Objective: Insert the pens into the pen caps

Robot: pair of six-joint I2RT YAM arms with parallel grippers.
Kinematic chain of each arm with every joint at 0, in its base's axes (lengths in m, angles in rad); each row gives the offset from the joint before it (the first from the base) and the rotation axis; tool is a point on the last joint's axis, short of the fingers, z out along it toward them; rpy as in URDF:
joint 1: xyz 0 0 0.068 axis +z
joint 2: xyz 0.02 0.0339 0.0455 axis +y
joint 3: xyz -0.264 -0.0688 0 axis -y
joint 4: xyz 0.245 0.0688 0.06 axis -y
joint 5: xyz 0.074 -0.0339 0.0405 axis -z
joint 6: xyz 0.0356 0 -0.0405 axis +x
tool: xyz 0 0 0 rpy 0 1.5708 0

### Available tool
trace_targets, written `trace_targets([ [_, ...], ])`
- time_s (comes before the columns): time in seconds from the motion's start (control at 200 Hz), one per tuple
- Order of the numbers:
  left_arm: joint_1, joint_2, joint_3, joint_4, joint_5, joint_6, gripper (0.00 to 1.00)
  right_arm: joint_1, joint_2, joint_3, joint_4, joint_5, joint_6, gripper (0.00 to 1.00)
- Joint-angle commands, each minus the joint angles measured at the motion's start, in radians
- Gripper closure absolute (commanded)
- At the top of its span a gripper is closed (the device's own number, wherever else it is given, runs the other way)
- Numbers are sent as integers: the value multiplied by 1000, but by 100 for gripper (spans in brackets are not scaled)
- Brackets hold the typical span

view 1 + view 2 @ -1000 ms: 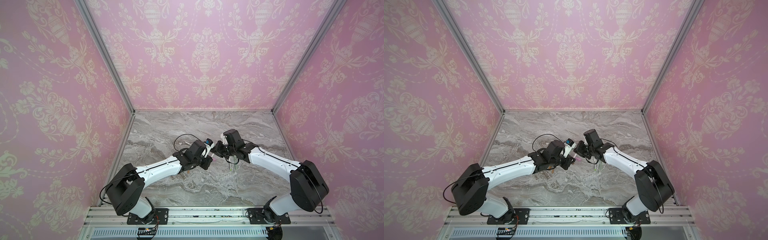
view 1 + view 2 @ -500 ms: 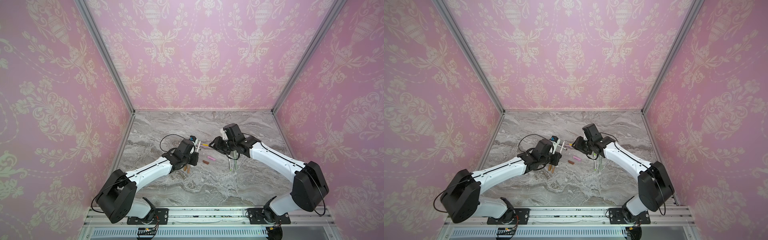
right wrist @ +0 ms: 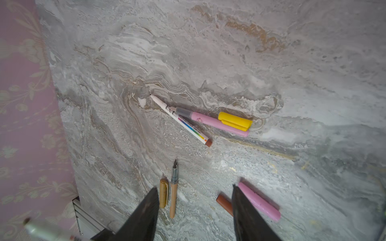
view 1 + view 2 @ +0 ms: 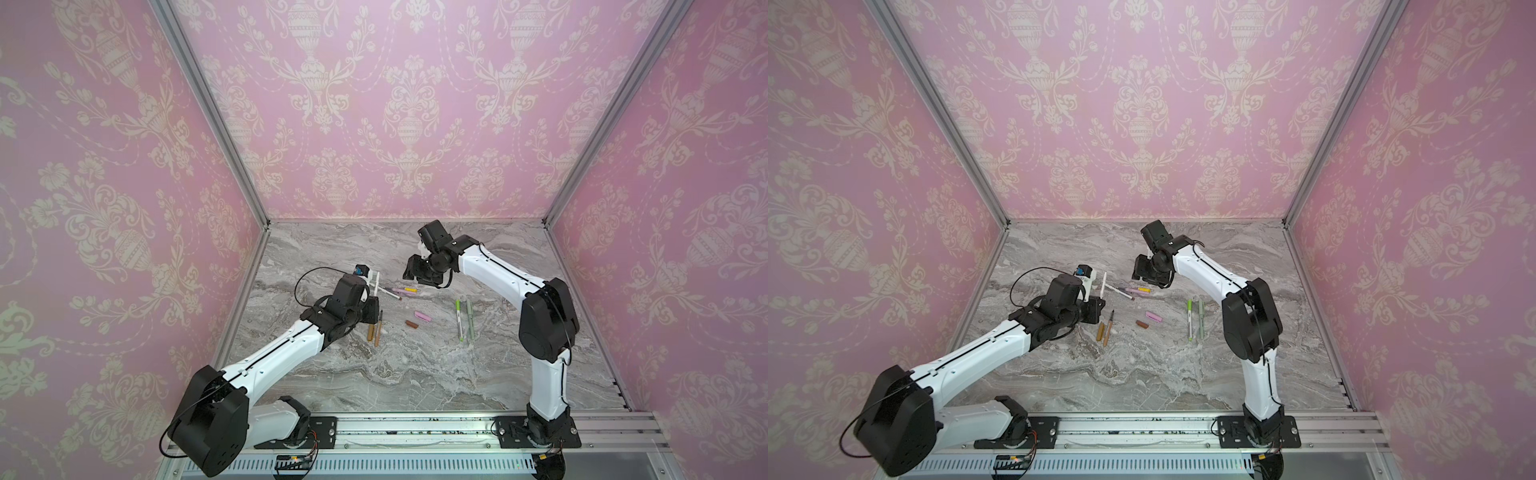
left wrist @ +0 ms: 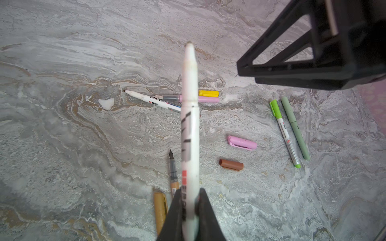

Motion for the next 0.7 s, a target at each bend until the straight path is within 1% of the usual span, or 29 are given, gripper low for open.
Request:
trace_targets([
  [0.0, 15, -19, -15, -1, -4, -14, 100, -2, 92, 99, -33, -46, 26, 43],
  [0.105, 23, -17, -15, 7, 4, -12, 100, -2, 153, 140, 23, -82, 66, 43],
  [0.165, 27, -16, -16, 9, 6, -8, 100, -2, 179, 151, 61, -102, 95, 43],
  [0.19, 30, -16, -45, 9, 6, -8, 100, -3, 190, 155, 71, -107, 106, 43],
  [0.355, 42, -20, -47, 15, 13, -6, 100, -2, 252, 174, 139, -155, 167, 44],
  [0.565, 58, -17, -46, 17, 25, -2, 100, -1, 296, 175, 166, -150, 186, 44],
  [0.695, 64, -16, -45, 19, 27, -2, 100, -1, 306, 167, 157, -133, 175, 45],
])
